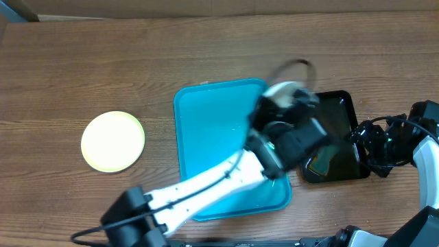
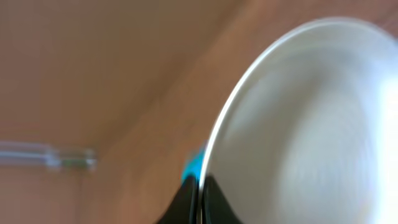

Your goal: Clean dirty plates on tray and stack at the side

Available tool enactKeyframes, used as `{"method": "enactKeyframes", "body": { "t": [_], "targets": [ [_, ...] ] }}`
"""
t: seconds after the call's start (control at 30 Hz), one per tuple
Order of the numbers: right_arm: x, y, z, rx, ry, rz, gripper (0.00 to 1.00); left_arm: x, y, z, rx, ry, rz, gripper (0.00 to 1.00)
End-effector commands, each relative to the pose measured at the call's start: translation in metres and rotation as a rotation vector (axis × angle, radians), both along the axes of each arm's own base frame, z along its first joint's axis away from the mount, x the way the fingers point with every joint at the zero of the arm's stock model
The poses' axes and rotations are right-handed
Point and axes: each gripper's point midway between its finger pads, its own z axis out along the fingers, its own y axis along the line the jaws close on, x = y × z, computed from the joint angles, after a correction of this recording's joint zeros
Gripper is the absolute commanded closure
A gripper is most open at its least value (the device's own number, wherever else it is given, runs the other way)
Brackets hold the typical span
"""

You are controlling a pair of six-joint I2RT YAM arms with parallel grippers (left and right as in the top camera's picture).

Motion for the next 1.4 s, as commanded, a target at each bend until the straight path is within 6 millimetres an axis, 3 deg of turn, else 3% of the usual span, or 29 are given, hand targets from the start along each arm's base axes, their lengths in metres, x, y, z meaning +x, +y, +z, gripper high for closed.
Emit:
{"method": "enactKeyframes", "body": {
  "t": [0.0, 0.07, 0.1, 0.13, 0.17, 0.23, 0.43, 0.63, 0.77, 0.9, 0.97, 1.03, 1.2, 1.27, 1.37],
  "targets": [
    [0.001, -0.001, 0.002, 0.0, -0.013, -0.001, 0.09, -0.002, 0.075, 0.02, -0.485, 0.072, 0.346, 0.96],
    [0.001, -0.001, 0.002, 0.0, -0.013, -0.001, 0.09, -0.01, 0.118, 0.011, -0.54, 0.163, 0.496, 0.96],
    [0.001, -0.001, 0.002, 0.0, -0.013, -0.001, 0.09, -0.018, 0.168, 0.005, -0.565, 0.223, 0.66, 0.96],
    [0.001, -0.001, 0.002, 0.0, -0.013, -0.001, 0.09, -0.02, 0.19, 0.003, -0.569, 0.242, 0.728, 0.96],
    [0.001, -0.001, 0.002, -0.001, -0.013, -0.001, 0.09, -0.023, 0.225, 0.001, -0.579, 0.25, 0.838, 0.96],
    [0.001, -0.001, 0.002, -0.001, -0.013, -0.001, 0.09, -0.025, 0.263, -0.004, -0.607, 0.268, 0.956, 0.96],
    [0.001, -0.001, 0.002, 0.0, -0.013, -0.001, 0.09, -0.036, 0.336, -0.035, -0.805, 0.411, 1.126, 0.96],
    [0.001, -0.001, 0.002, -0.001, -0.014, -0.001, 0.09, -0.074, 0.4, -0.087, -0.928, 0.442, 1.343, 0.96],
    [0.002, -0.002, 0.002, -0.004, -0.019, -0.001, 0.09, -0.084, 0.417, -0.122, -0.998, 0.419, 1.393, 0.96],
    [0.003, -0.002, 0.002, -0.005, -0.022, -0.001, 0.08, -0.09, 0.429, -0.145, -1.016, 0.375, 1.421, 0.94],
    [0.003, -0.002, 0.002, -0.005, -0.022, -0.001, 0.08, -0.086, 0.431, -0.146, -1.011, 0.366, 1.392, 0.59],
    [0.003, -0.002, 0.002, -0.005, -0.023, -0.001, 0.08, -0.08, 0.429, -0.141, -1.023, 0.372, 1.356, 0.47],
    [0.004, 0.002, 0.005, 0.013, -0.044, 0.029, 0.12, -0.059, 0.408, -0.105, -1.146, 0.409, 1.192, 0.41],
    [0.007, 0.008, 0.011, 0.036, -0.085, 0.07, 0.12, -0.047, 0.395, -0.081, -1.182, 0.417, 1.049, 0.41],
    [0.012, 0.017, 0.037, 0.056, -0.177, 0.123, 0.12, -0.03, 0.361, -0.029, -1.199, 0.416, 0.741, 0.4]
  ]
}}
